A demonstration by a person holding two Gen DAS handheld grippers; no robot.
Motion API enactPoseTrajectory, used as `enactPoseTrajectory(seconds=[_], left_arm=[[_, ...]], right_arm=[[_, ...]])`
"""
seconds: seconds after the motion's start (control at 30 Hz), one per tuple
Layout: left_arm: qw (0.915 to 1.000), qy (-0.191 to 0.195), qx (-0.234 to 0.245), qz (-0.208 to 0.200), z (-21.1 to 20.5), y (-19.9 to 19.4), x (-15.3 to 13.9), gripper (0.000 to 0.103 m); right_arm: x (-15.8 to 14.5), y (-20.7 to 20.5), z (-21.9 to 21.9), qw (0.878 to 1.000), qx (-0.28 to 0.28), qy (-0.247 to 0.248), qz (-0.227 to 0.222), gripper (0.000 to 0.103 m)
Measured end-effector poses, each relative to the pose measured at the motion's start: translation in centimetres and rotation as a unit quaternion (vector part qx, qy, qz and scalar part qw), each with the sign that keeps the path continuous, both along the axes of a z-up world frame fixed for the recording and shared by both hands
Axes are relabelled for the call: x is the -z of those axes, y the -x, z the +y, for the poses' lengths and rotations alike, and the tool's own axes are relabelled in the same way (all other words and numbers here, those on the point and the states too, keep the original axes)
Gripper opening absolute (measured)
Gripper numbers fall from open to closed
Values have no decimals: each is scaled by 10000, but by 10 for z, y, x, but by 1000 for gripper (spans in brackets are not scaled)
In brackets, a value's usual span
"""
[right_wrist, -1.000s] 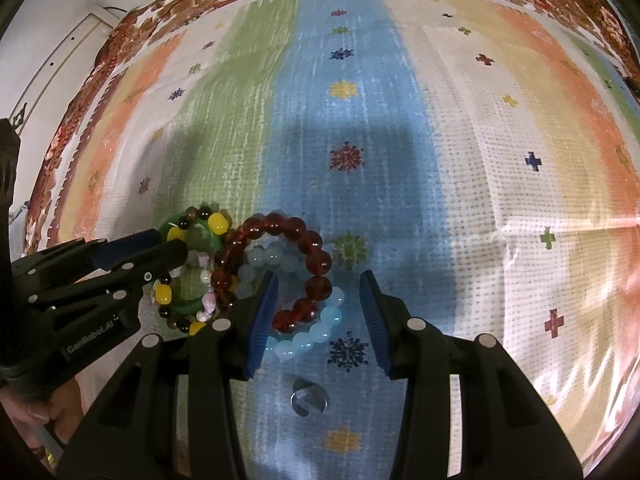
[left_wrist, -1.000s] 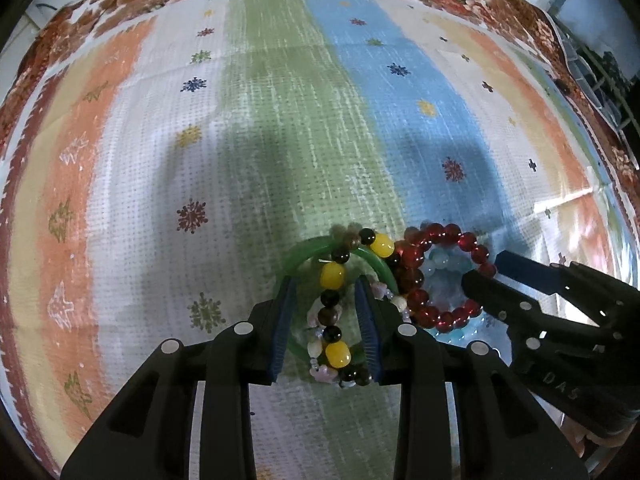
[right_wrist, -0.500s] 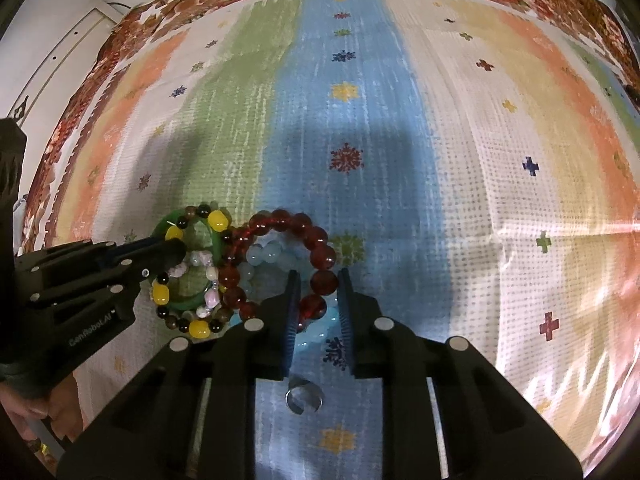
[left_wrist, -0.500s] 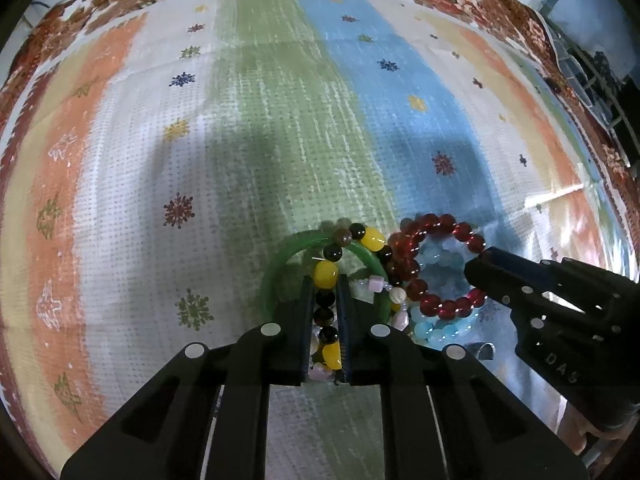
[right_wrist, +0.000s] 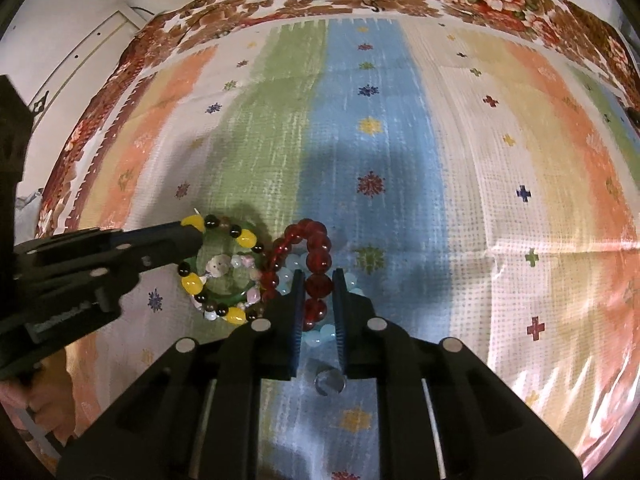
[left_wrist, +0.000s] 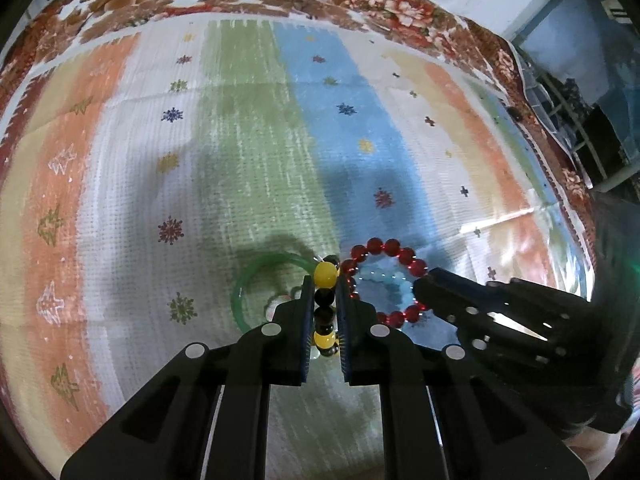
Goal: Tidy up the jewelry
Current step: 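Grasp the yellow-black beaded bracelet with the left tool while the right tool grasps the red bead bracelet, then lift and carry both bracelets in both tools over the silver tin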
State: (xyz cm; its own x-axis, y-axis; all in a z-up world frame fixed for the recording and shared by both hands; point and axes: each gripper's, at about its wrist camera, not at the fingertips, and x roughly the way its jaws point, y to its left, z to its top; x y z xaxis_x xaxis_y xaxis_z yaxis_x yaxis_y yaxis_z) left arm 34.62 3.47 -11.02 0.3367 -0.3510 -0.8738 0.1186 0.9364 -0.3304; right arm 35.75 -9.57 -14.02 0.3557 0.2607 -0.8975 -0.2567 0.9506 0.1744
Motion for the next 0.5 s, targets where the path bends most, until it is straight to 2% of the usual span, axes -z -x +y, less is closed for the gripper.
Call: enactPoseTrajectory(seconds=[0.5], left_arm=[[9989,302,136,-345,-3,23,-38,10]], right_arm=[[-34,24,11,9991,-243,-23,-347,15]])
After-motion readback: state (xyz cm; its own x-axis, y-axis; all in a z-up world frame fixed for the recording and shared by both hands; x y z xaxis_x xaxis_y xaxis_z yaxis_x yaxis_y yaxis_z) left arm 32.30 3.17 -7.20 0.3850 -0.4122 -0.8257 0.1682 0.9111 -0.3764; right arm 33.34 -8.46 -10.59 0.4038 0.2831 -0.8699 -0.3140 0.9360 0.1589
